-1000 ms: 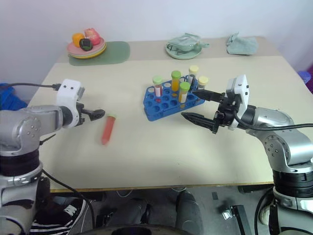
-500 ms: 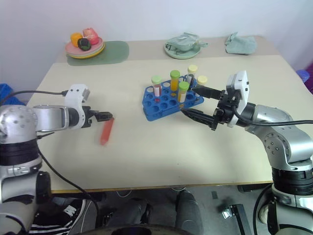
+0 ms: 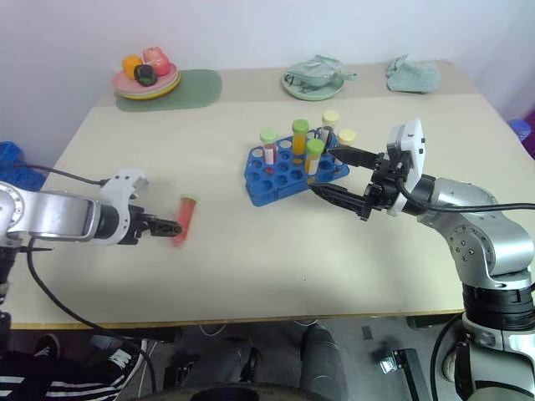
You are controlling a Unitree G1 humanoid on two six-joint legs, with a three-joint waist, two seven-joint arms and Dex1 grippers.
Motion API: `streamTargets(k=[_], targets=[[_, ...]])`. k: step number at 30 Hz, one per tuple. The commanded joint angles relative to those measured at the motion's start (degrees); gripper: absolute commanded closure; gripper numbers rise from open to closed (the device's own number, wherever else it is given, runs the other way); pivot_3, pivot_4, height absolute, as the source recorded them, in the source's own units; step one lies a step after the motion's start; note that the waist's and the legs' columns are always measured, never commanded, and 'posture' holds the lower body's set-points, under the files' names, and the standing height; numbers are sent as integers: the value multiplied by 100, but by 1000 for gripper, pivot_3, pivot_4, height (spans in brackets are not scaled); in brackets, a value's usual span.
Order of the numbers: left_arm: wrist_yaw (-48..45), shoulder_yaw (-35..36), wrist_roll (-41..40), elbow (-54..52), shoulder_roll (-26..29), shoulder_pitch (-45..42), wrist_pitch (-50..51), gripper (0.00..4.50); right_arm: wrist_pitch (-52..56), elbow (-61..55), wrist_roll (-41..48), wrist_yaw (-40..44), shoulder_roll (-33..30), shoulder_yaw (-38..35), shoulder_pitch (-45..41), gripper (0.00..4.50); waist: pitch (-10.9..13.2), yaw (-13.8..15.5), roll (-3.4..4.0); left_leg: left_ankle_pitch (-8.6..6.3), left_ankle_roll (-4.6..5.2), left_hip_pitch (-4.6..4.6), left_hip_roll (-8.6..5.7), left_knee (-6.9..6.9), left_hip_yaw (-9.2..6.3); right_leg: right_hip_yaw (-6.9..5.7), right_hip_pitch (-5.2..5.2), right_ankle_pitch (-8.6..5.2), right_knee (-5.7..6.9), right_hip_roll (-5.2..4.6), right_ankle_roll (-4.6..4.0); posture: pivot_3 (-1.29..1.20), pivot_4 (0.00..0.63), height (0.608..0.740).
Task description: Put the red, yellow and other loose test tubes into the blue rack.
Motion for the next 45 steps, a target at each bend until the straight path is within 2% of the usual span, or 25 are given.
streamTargets(k=[1, 16, 24, 38, 41, 44, 45], targets=[[209, -238, -166, -114, -187, -82, -436, 19, -55, -182, 94, -21, 28, -126, -30, 0, 0, -10, 0, 0, 0, 1, 0, 0, 0, 0, 1, 0, 0, 0, 0, 0, 150, 740], [445, -726, -166, -552, -220, 203, -852, 19, -38, -195, 98, 62, -81, -171, 46, 0, 4, -25, 6, 2, -3, 1, 3, -11, 14, 6, -10, 0, -2, 2, 0, 0, 150, 740], [577, -817, -166, -632, -314, 205, -1013, 19, 44, -465, 218, 905, -726, -168, 505, 0, 6, -18, 6, 2, -3, 2, 3, -11, 14, 7, -9, 0, -2, 2, 0, 0, 150, 740], [716, -1000, -165, -514, -408, 67, -1128, 19, 52, -623, 189, 830, -637, -123, 560, 0, 6, -6, 7, 2, -3, 4, 4, -11, 17, 10, -8, 0, -1, 1, 0, 0, 150, 740], [751, -1015, -157, -440, -434, 21, -1151, 838, 70, -618, 190, 805, -645, -117, 559, 0, 6, -10, 7, 2, -3, 3, 3, -11, 17, 10, -7, 0, -1, 1, 0, 0, 150, 740], [725, -1028, -162, -419, -429, -31, -1125, 2246, 95, -610, 204, 771, -642, -122, 554, 0, 7, -15, 6, 2, -3, 3, 3, -11, 17, 10, -9, 0, -1, 2, 0, 0, 150, 740], [721, -1023, -163, -420, -440, -30, -1119, 2246, 104, -609, 205, 761, -640, -120, 547, 0, 7, -15, 6, 2, -3, 3, 4, -11, 17, 10, -9, 0, -1, 2, 0, 0, 150, 740]])
